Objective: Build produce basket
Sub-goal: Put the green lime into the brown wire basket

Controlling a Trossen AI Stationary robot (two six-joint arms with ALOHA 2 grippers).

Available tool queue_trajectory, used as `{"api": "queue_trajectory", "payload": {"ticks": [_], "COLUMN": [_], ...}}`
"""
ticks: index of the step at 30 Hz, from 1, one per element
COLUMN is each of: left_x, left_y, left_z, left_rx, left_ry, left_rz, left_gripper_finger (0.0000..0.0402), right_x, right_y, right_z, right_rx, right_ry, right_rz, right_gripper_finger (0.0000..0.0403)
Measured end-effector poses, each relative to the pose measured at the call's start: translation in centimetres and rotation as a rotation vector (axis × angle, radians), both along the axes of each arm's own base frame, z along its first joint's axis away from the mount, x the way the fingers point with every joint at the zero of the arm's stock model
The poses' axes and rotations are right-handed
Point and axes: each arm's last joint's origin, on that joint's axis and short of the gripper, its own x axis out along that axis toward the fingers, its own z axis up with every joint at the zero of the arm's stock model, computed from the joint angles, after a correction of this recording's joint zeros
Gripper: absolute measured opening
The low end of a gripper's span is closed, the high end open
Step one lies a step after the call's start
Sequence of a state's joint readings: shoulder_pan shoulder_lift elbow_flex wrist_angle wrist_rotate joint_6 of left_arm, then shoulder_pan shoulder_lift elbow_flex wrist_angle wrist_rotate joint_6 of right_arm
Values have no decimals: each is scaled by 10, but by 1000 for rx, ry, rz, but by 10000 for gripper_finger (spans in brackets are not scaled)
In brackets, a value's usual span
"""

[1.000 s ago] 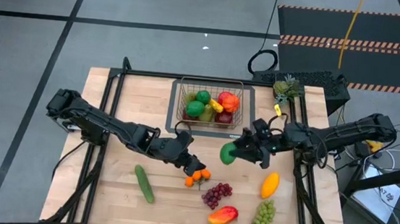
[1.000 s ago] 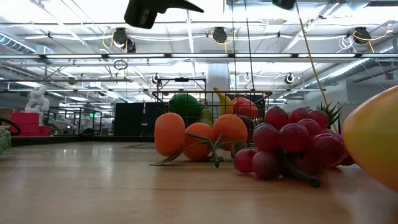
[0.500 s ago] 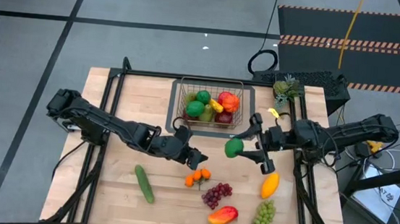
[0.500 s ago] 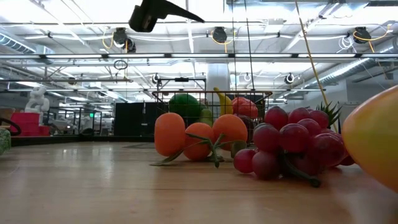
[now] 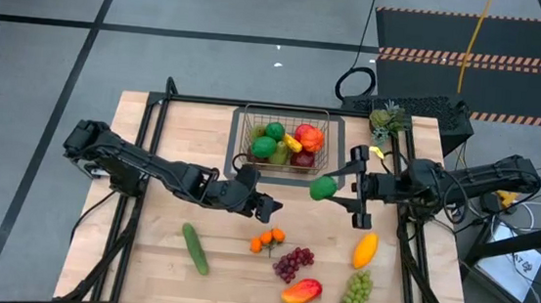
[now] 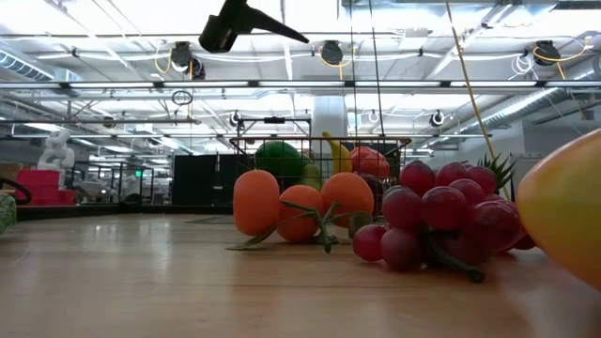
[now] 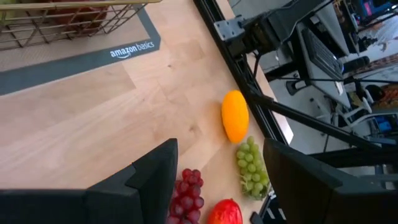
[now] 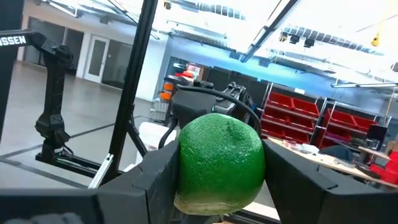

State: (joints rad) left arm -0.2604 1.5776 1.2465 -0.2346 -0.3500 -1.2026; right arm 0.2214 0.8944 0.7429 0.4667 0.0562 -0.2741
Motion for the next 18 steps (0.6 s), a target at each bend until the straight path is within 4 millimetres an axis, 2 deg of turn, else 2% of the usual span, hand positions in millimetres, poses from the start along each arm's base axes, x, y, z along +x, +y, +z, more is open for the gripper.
{"api": "queue_trajectory", "payload": {"ticks": [4,14,18], "left_x": [1,3,6], "left_y": [5,13,10], "left_z": [0,0,7], "left_rx": [14,32,116], "left_ry": [2,0,-59], "left_rz": [6,20,-38], "left_gripper_finger": [237,237,237], "right_x": [-1,-1,-1], "right_y": [0,0,0], "right_z": [1,1,0], "right_rx": [11,193,276], "right_ry": [-2,29,42], "right_rz": [0,44,64], "right_gripper_finger": [208,208,208]}}
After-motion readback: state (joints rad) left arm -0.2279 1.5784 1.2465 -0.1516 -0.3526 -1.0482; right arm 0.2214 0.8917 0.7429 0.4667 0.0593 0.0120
